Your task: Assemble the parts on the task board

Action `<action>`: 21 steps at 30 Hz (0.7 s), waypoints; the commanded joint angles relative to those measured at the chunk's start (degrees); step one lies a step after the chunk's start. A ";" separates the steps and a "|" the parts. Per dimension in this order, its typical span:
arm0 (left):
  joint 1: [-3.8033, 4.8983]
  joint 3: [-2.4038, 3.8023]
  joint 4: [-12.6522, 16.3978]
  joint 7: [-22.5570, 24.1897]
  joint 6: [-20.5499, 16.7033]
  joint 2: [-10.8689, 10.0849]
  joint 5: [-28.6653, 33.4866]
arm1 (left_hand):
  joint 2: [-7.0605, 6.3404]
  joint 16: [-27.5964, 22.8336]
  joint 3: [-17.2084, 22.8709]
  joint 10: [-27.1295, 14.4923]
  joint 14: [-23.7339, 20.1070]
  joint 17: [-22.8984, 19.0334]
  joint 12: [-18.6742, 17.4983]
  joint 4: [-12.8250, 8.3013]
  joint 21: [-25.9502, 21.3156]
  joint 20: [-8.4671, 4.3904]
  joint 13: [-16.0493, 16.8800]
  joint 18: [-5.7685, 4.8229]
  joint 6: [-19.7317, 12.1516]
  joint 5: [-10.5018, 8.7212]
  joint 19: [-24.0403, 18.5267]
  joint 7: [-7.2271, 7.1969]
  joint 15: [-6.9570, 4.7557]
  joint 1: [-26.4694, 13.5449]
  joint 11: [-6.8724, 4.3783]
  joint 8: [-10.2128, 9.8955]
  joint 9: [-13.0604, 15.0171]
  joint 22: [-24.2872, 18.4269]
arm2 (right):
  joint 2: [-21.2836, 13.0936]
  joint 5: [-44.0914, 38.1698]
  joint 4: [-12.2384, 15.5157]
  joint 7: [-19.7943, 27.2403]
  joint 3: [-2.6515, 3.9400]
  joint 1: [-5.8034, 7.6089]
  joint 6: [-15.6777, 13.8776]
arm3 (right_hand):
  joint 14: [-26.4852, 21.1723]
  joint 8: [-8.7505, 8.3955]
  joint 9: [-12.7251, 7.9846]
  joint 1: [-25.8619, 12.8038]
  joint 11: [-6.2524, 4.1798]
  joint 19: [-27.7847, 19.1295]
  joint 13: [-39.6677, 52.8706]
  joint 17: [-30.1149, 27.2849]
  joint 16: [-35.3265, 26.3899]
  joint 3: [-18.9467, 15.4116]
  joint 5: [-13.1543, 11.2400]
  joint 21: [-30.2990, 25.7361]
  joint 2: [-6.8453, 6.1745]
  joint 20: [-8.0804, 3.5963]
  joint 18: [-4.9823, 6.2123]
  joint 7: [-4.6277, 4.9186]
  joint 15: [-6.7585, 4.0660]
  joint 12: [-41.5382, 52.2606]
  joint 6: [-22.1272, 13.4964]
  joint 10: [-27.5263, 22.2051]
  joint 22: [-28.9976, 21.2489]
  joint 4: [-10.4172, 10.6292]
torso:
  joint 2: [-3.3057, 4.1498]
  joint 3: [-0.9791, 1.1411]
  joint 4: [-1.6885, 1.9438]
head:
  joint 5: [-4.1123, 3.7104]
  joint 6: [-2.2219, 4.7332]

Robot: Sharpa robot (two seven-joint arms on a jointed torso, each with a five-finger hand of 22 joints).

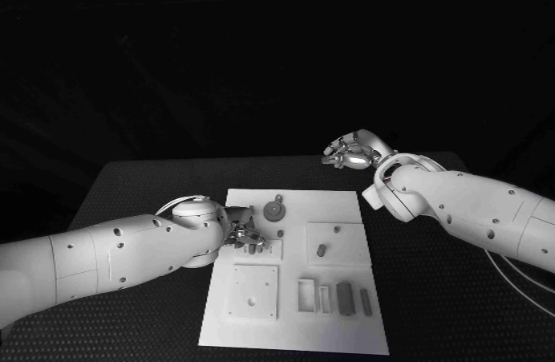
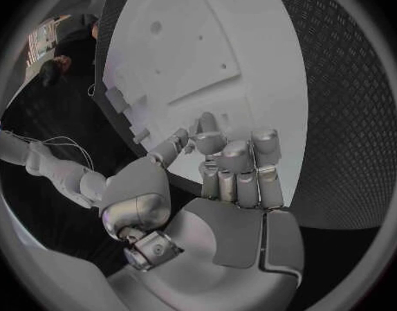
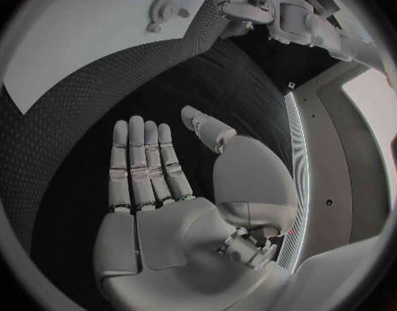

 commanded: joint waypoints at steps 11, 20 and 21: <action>0.05 0.17 -0.14 0.22 -0.16 0.26 3.06 | -4.32 0.12 1.82 0.39 0.04 0.23 -0.11 6.83 -0.08 -5.68 -0.39 0.42 -1.52 0.10 0.22 0.91 0.55 0.76 0.53 -0.32 0.10 -0.04 | 0.07 -0.01 0.03 0.37 0.02 -0.04 0.84 | -0.47 -0.29 -0.11 -0.33 -0.01 -0.23 -0.23 0.06 -0.42 -0.38 0.36 -0.35 -0.29 0.05 -0.28 0.10 -0.07 0.31 -0.49 -0.52 0.12 0.05 | 0.01 0.09 -0.04 | 0.06 0.08; 0.11 0.45 -1.44 -0.06 1.33 0.91 3.18 | 1.98 0.19 -1.31 0.14 -0.16 0.39 0.07 1.67 0.16 -5.61 -0.41 0.33 -1.85 0.09 -0.52 1.01 0.66 4.31 0.63 -0.33 0.27 0.38 | 0.19 -0.01 -0.05 0.34 0.02 -0.04 1.00 | -0.48 -0.30 -0.12 -0.30 0.01 -0.24 -0.29 0.06 -0.43 -0.36 0.41 -0.39 -0.25 0.07 -0.27 0.14 -0.05 0.34 -0.52 -0.56 0.15 0.09 | 0.02 0.09 -0.06 | 0.08 0.06; 0.12 0.62 -1.74 -0.09 1.50 1.08 3.33 | 2.55 0.18 -1.43 0.12 -0.16 0.40 0.09 1.03 0.15 -5.62 -0.44 0.35 -1.84 0.14 -0.58 1.00 0.64 4.68 0.61 -0.35 0.24 0.40 | 0.21 -0.01 -0.08 0.33 0.02 -0.04 1.02 | -0.48 -0.30 -0.12 -0.30 0.01 -0.25 -0.30 0.06 -0.43 -0.36 0.42 -0.40 -0.25 0.07 -0.27 0.15 -0.05 0.34 -0.52 -0.56 0.15 0.09 | 0.03 0.08 -0.07 | 0.03 0.10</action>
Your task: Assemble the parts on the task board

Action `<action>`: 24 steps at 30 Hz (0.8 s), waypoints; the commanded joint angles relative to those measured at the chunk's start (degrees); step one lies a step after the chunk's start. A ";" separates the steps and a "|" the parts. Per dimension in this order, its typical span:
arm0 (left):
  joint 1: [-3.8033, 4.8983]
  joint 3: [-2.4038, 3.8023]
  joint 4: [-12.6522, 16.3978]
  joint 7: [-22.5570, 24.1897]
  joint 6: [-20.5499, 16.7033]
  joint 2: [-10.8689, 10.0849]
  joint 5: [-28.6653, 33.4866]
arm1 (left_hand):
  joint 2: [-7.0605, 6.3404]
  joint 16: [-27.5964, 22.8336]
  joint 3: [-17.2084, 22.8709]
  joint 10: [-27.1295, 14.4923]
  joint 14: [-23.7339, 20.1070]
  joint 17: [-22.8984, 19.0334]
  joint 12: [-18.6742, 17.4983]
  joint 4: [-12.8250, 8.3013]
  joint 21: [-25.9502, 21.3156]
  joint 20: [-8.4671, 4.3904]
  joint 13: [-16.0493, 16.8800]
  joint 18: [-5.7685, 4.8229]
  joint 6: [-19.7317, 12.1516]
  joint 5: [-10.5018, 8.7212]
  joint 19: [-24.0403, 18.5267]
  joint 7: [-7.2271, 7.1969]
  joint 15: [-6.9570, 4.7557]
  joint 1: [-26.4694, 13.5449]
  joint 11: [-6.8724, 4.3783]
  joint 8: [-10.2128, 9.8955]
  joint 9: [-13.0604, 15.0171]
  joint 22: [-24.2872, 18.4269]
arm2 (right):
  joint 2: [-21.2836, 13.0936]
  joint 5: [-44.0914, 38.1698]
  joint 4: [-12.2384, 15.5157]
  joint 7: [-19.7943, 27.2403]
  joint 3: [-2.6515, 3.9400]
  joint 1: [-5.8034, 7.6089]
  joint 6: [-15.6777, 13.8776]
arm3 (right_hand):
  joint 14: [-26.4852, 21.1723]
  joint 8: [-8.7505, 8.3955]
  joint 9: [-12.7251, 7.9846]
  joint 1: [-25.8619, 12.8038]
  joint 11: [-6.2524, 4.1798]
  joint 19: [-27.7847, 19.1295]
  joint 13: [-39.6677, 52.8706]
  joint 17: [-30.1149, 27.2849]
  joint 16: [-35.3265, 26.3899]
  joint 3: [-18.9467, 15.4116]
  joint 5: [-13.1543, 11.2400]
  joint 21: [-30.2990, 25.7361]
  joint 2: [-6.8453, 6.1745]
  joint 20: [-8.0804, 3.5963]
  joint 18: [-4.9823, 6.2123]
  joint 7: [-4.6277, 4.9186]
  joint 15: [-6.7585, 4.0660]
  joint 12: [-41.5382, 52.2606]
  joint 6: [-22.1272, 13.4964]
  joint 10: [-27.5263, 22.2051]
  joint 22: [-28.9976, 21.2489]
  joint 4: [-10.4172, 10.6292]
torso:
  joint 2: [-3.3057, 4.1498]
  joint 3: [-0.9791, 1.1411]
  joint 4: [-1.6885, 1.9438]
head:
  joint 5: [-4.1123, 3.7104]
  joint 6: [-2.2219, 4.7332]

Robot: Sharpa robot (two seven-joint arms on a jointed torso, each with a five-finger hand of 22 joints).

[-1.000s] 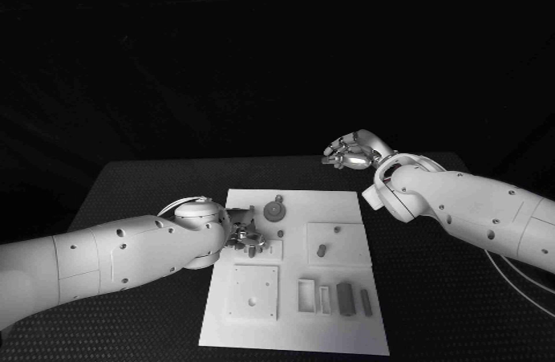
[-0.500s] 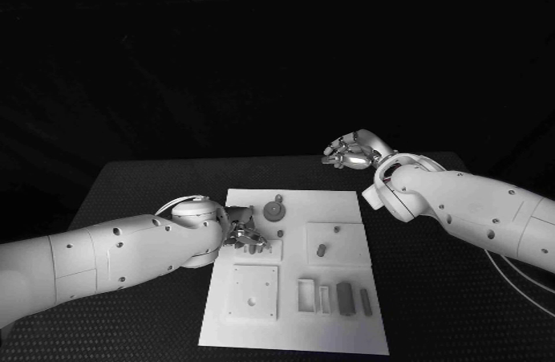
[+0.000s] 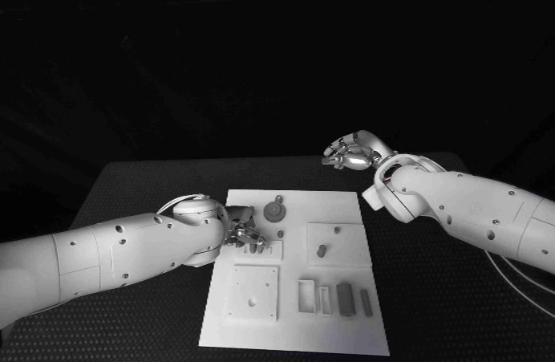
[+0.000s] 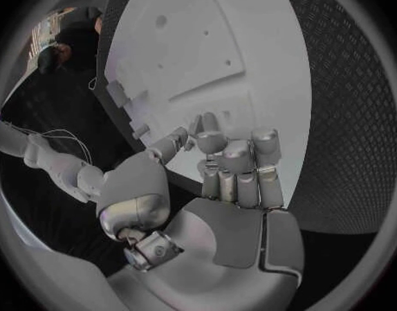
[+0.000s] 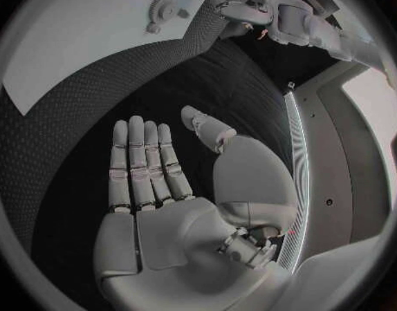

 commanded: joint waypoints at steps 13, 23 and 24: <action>0.33 0.68 -1.94 0.18 3.69 1.98 2.66 | 3.67 0.06 -0.75 -0.22 -0.03 0.02 0.21 -3.87 0.01 -5.60 -0.37 0.25 -1.10 0.24 -0.72 0.85 0.13 1.66 0.29 -0.53 -0.34 0.44 | 0.44 -0.05 -0.18 0.34 0.01 -0.03 1.09 | -0.51 -0.31 -0.08 -0.29 0.04 -0.26 -0.17 0.06 -0.23 -0.35 0.36 -0.47 -0.21 0.09 -0.27 -0.01 -0.03 0.40 -0.35 -0.61 0.11 0.17 | 0.04 -0.02 -0.04 | -0.27 -0.02; 0.40 0.70 -2.37 -0.46 6.00 2.07 2.76 | 3.66 0.04 -0.97 -0.25 -0.05 0.02 0.25 -4.15 -0.03 -5.56 -0.42 0.19 -1.00 0.20 -0.77 0.84 0.14 1.50 0.29 -0.54 -0.40 0.45 | 0.37 -0.05 -0.15 0.31 0.01 -0.03 1.16 | -0.52 -0.31 -0.08 -0.37 0.06 -0.26 -0.25 0.07 -0.23 -0.40 0.37 -0.52 -0.24 0.12 -0.28 0.01 -0.01 0.45 -0.37 -0.64 0.16 0.26 | -0.01 -0.02 0.04 | -0.47 -0.11; 0.40 0.69 -2.39 -0.49 5.90 2.06 2.75 | 3.66 0.03 -0.97 -0.26 -0.06 0.02 0.26 -4.23 -0.03 -5.57 -0.43 0.19 -0.98 0.20 -0.77 0.84 0.14 1.54 0.29 -0.53 -0.40 0.45 | 0.37 -0.05 -0.14 0.32 0.01 -0.03 1.17 | -0.52 -0.31 -0.08 -0.38 0.06 -0.26 -0.26 0.07 -0.23 -0.41 0.36 -0.52 -0.25 0.12 -0.28 0.01 -0.01 0.46 -0.37 -0.64 0.17 0.27 | -0.01 -0.02 0.04 | -0.47 -0.11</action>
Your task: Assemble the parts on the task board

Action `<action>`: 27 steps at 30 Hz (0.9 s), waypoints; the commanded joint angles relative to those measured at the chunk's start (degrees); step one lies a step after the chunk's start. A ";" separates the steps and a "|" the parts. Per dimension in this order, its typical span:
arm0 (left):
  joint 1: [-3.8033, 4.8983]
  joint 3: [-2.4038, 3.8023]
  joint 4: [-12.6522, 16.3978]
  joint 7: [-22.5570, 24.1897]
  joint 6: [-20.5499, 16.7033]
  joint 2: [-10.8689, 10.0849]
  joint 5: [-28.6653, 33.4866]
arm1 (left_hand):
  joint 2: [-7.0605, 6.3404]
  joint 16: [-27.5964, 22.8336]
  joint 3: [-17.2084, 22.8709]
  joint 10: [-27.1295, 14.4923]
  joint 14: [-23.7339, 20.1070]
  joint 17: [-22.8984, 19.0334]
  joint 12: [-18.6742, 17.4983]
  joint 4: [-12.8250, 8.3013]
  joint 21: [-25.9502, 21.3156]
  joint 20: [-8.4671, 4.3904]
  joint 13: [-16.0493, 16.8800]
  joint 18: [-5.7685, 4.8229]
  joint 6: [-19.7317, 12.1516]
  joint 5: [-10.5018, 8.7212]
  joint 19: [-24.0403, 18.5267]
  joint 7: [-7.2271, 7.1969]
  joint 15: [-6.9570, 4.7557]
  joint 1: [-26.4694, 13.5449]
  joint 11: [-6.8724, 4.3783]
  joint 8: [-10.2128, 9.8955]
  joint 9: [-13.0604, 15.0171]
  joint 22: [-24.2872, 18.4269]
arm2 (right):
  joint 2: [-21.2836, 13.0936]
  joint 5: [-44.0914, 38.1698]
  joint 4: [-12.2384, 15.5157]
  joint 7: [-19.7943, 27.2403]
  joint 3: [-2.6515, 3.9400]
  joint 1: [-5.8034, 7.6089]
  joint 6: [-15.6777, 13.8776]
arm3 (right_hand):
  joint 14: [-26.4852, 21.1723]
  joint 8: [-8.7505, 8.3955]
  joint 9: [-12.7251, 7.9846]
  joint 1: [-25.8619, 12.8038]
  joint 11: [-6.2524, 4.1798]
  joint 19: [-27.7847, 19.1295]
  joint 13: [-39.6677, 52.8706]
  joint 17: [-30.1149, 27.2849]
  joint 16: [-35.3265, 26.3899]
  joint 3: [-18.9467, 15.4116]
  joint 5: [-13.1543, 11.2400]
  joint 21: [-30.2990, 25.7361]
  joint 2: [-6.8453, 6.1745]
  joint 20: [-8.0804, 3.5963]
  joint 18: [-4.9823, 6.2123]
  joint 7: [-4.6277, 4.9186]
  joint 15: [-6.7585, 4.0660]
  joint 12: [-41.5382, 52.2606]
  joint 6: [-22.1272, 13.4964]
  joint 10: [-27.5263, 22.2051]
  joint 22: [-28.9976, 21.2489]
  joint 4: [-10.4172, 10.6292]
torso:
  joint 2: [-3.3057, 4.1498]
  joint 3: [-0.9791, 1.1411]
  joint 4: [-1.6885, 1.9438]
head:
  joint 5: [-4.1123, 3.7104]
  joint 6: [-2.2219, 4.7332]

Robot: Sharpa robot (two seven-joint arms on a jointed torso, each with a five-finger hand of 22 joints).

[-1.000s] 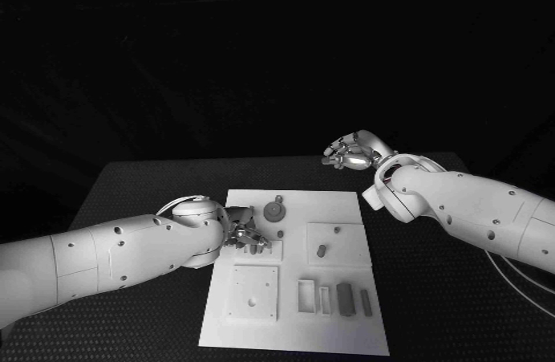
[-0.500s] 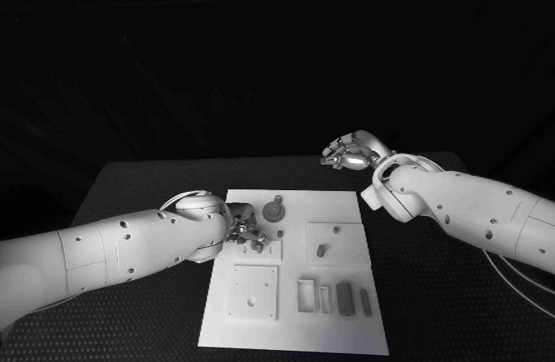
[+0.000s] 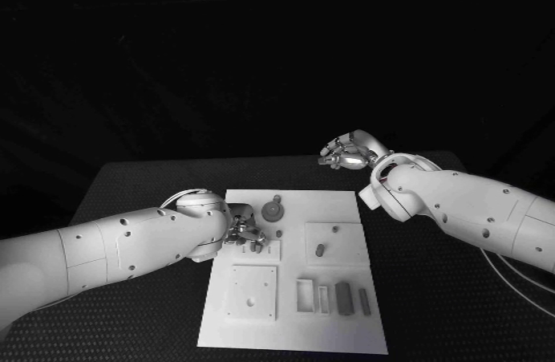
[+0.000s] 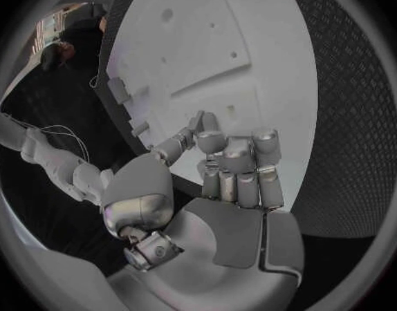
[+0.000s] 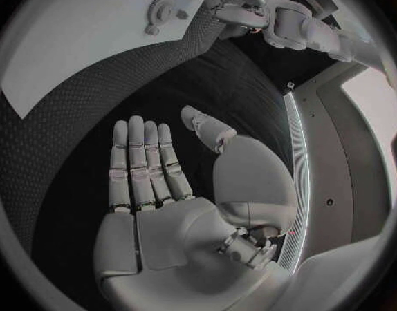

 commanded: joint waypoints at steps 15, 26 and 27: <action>0.00 -0.02 -0.12 0.66 0.74 0.11 3.91 | 4.46 -0.09 2.67 -0.24 0.10 -0.01 0.51 -6.77 0.06 -5.88 -0.54 0.15 -0.59 2.10 0.01 0.71 -0.06 8.74 0.37 -0.28 -0.23 0.56 | 0.07 0.00 -0.10 0.39 0.01 -0.03 0.83 | -0.53 -0.30 -0.09 -0.59 -0.12 -0.25 -0.21 0.08 -0.23 -0.37 0.32 -0.39 -0.28 0.16 -0.27 0.03 0.01 0.33 -0.38 -0.47 0.14 0.35 | -0.02 -0.04 0.07 | -0.06 -0.20; 0.00 0.40 -0.08 0.97 0.73 -0.13 7.38 | 5.14 -0.11 2.49 -0.17 0.18 -0.04 0.56 -7.64 -0.02 -5.75 -0.78 -0.08 -0.42 2.81 0.07 0.76 0.04 10.66 0.43 -0.24 -0.30 0.52 | 0.04 0.30 -0.20 0.42 0.01 -0.03 0.84 | -0.54 -0.29 -0.10 -1.32 -0.12 -0.19 -0.54 0.09 -0.24 -0.60 0.75 -0.58 -0.30 0.21 -0.20 0.02 0.00 0.56 -0.40 -0.53 0.35 1.18 | -0.01 -0.02 0.01 | -0.02 -0.20; 0.00 0.41 -0.06 0.97 0.74 -0.15 7.41 | 5.14 -0.11 2.46 -0.17 0.18 -0.04 0.56 -7.65 -0.03 -5.74 -0.79 -0.09 -0.40 2.84 0.07 0.76 0.04 10.69 0.42 -0.24 -0.30 0.52 | 0.03 0.14 -0.20 0.42 0.01 -0.03 0.84 | -0.54 -0.29 -0.11 -1.35 -0.12 -0.20 -0.55 0.10 -0.24 -0.61 0.78 -0.59 -0.32 0.21 -0.20 0.03 0.00 0.57 -0.40 -0.53 0.36 1.20 | -0.01 -0.02 0.01 | -0.02 -0.20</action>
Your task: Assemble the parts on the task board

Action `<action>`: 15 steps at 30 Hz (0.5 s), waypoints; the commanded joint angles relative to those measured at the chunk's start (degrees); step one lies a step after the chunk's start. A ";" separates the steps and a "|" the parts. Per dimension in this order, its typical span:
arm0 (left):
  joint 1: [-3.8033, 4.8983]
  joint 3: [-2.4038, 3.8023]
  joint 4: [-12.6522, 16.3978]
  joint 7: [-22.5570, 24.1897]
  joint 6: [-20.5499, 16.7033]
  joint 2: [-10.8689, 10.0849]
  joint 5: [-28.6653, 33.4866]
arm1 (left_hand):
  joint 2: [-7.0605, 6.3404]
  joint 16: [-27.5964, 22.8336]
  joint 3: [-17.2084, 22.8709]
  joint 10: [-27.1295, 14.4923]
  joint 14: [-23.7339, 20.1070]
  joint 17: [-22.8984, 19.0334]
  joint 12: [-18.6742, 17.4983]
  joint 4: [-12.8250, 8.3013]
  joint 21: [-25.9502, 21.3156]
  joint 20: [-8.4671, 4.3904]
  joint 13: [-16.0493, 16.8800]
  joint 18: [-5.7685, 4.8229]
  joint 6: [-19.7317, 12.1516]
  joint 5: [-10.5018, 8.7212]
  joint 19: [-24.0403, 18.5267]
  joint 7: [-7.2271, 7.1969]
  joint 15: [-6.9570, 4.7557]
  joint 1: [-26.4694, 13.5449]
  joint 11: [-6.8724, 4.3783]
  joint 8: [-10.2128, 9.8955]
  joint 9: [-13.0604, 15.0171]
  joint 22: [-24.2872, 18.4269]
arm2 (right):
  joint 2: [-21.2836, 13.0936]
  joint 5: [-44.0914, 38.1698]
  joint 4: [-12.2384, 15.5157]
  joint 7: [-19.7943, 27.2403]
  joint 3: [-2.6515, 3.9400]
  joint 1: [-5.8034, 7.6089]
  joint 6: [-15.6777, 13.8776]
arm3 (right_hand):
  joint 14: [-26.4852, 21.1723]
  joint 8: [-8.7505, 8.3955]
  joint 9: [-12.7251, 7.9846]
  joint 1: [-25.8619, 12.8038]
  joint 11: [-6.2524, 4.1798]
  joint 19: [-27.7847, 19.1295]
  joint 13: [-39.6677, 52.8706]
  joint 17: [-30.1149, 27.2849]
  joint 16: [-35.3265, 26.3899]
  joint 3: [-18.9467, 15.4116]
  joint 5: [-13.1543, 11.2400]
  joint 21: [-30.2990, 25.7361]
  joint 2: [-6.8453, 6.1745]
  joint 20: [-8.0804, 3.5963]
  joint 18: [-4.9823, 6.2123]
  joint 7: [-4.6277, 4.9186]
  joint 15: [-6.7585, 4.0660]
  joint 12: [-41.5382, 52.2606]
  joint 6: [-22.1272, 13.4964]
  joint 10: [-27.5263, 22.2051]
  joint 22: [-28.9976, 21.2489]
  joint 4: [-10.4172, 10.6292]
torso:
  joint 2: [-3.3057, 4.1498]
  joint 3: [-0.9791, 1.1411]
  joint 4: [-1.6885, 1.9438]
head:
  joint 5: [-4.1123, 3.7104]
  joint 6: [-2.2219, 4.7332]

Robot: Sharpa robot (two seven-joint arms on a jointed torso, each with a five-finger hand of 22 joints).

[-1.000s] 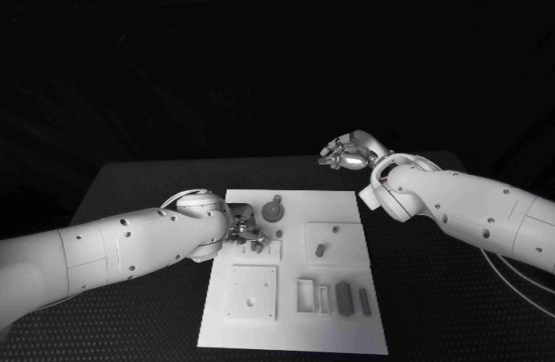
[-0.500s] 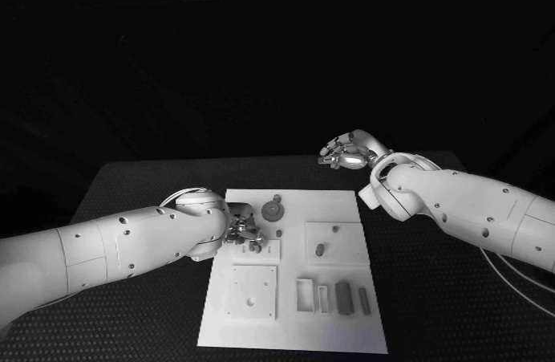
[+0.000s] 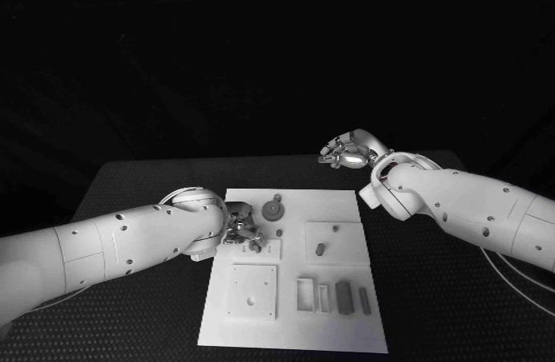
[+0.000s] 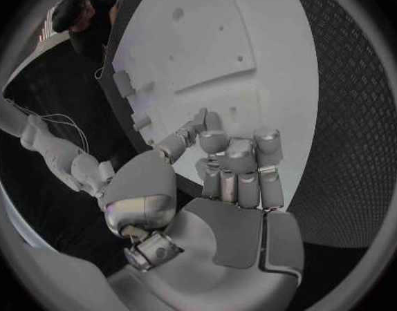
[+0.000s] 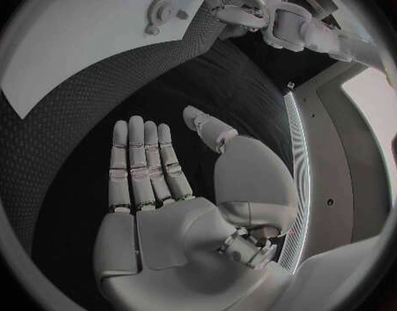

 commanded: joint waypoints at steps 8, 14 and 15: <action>-0.12 0.15 0.91 1.24 -1.02 -0.32 3.33 | 3.81 -0.12 1.49 0.10 0.04 -0.04 0.34 -2.31 -0.09 -5.70 -0.21 -0.11 0.43 0.88 0.01 0.11 -0.35 4.19 0.07 -0.14 0.00 0.52 | -0.10 0.02 0.03 0.43 0.02 -0.03 0.63 | -0.57 -0.29 -0.07 -1.06 0.10 -0.20 -0.31 0.11 -0.26 -0.21 0.83 -0.53 -0.29 0.25 -0.15 0.03 0.01 0.51 -0.45 -0.40 0.24 0.67 | 0.01 -0.01 0.05 | -0.01 -0.03; -0.12 0.46 2.07 1.98 -4.23 -1.52 3.80 | 4.02 -0.05 1.45 0.20 0.13 -0.02 0.39 -2.40 -0.11 -5.71 -0.27 -0.13 0.65 1.06 0.04 0.04 -0.39 4.46 0.01 -0.05 0.01 0.52 | -0.23 0.26 0.03 0.44 0.02 -0.03 0.61 | -0.58 -0.28 -0.07 -1.20 0.10 -0.19 -0.42 0.11 -0.26 -0.28 1.16 -0.60 -0.31 0.25 -0.12 0.02 0.00 0.60 -0.46 -0.43 0.32 0.77 | -0.01 0.00 0.03 | 0.03 -0.02; -0.12 0.52 2.34 2.13 -4.82 -1.75 3.98 | 4.03 -0.02 1.42 0.24 0.16 -0.01 0.40 -2.43 -0.11 -5.71 -0.29 -0.13 0.72 1.10 0.06 0.02 -0.41 4.53 -0.01 -0.01 0.01 0.52 | -0.25 0.28 0.04 0.44 0.02 -0.03 0.60 | -0.58 -0.29 -0.07 -1.22 0.10 -0.19 -0.44 0.11 -0.26 -0.28 1.20 -0.61 -0.32 0.25 -0.12 0.02 0.00 0.61 -0.46 -0.43 0.33 0.77 | -0.02 0.00 0.04 | 0.02 -0.03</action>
